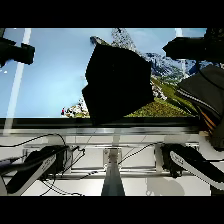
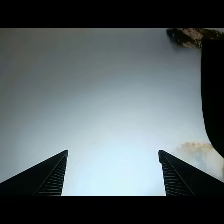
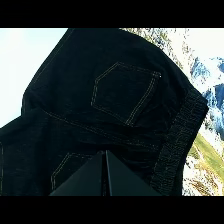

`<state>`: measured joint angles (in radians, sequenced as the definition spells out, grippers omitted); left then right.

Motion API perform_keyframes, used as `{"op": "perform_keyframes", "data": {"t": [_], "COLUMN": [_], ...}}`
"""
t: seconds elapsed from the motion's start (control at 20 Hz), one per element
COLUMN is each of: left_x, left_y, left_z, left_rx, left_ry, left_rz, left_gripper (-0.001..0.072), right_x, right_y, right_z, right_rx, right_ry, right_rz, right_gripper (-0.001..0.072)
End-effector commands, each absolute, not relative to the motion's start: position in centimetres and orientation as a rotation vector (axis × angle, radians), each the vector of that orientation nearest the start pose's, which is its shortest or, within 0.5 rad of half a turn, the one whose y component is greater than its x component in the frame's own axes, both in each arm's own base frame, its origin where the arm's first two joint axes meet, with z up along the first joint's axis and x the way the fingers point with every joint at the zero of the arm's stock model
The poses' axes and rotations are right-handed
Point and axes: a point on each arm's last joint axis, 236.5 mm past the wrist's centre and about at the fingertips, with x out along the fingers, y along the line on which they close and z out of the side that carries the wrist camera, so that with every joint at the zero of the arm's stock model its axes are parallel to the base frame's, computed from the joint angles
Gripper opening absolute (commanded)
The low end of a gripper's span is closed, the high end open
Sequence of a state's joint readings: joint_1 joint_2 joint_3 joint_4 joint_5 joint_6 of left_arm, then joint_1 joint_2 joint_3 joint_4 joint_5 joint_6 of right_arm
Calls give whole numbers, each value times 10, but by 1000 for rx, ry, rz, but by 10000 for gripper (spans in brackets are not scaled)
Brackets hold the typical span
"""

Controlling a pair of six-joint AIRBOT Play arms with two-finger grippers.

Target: Fold the clothes and pants, and hang the long-sleeved shirts on hangers.

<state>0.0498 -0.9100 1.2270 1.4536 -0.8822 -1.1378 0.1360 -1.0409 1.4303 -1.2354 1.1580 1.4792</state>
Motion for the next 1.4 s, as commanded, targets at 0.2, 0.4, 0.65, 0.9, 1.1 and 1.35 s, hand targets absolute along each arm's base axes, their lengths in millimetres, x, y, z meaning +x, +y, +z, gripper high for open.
{"op": "perform_keyframes", "data": {"t": [0.2, 0.4, 0.65, 0.9, 1.1, 1.35], "left_x": [402, 402, 402, 408, 408, 407], "left_y": [-1, -1, -1, 0, -6, -39], "left_z": [225, 225, 225, 235, 235, 243], "left_rx": [310, 310, 311, 312, 262, 73], "left_ry": [545, 545, 545, 501, 498, 469], "left_rz": [-139, -139, -139, -127, -140, -237], "left_gripper": [646, 646, 646, 647, 647, 647], "right_x": [382, 382, 382, 398, 407, 395], "right_y": [125, 125, 125, 124, 103, -4], "right_z": [224, 224, 224, 242, 239, 168], "right_rx": [108, 109, 108, 128, 29, -301], "right_ry": [761, 761, 761, 660, 639, 937], "right_rz": [405, 405, 405, 390, 322, 41], "right_gripper": [38, 38, 38, 38, 38, 37]}}
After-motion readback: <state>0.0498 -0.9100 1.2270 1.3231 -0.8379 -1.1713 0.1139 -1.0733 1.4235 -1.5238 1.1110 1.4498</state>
